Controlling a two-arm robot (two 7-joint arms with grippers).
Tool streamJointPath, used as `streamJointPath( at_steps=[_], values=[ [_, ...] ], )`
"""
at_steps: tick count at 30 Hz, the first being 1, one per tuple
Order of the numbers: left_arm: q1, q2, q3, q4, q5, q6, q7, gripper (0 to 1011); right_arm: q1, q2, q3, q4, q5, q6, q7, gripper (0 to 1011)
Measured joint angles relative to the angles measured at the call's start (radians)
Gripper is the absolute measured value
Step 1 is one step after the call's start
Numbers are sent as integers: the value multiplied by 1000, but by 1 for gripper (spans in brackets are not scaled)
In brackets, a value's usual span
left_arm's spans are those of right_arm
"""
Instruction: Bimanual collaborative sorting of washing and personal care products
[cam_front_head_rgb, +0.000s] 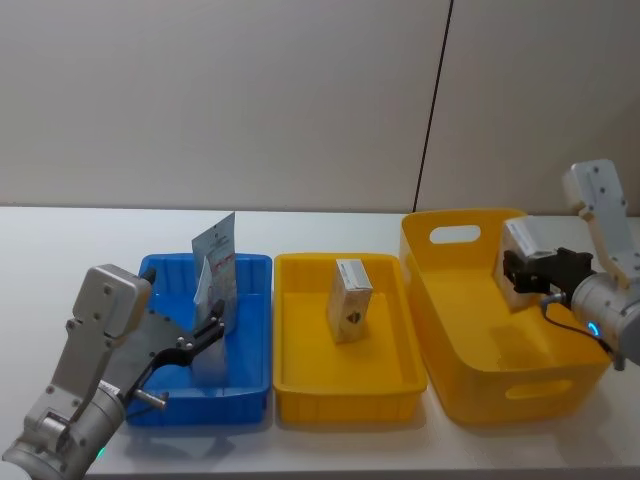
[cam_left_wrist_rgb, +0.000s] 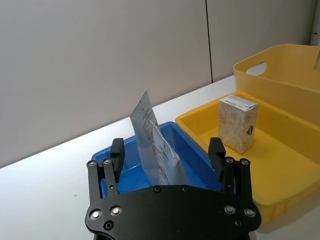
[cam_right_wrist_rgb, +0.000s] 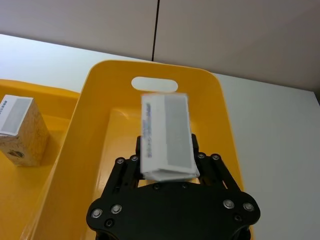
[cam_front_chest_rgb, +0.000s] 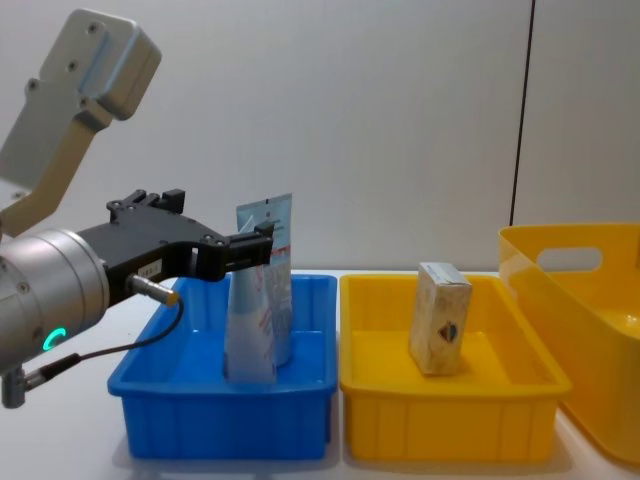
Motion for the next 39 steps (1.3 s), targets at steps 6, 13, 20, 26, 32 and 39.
streamJointPath(
  at_steps=[6, 13, 20, 26, 32, 39],
  values=[
    [0, 0, 0, 0, 0, 0, 0, 1001, 0, 1, -1, 2, -1, 2, 3, 616],
    [0, 0, 0, 0, 0, 0, 0, 1001, 1, 2, -1, 4, -2, 4, 5, 834],
    [0, 0, 0, 0, 0, 0, 0, 1001, 2, 3, -1, 5, -2, 5, 5, 1003],
    [0, 0, 0, 0, 0, 0, 0, 1001, 2, 3, -1, 6, -2, 6, 6, 1003],
    [0, -7, -2, 5, -7, 4, -9, 1001, 2, 3, -1, 6, -2, 6, 7, 1003],
    [0, -24, -5, 20, -34, 18, -29, 1001, 2, 3, -1, 6, -2, 6, 7, 1003]
  ],
)
